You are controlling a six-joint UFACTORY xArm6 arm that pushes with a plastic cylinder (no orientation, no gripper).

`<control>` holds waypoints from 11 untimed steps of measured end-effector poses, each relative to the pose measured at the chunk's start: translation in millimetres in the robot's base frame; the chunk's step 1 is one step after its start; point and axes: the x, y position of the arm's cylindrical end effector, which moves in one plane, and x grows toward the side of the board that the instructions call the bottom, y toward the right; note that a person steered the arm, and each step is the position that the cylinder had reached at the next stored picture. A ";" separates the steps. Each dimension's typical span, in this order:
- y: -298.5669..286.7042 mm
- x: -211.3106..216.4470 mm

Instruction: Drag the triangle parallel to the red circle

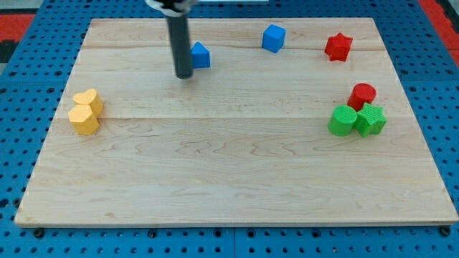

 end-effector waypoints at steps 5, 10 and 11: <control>135.0 28.3; 182.7 52.1; 178.0 31.7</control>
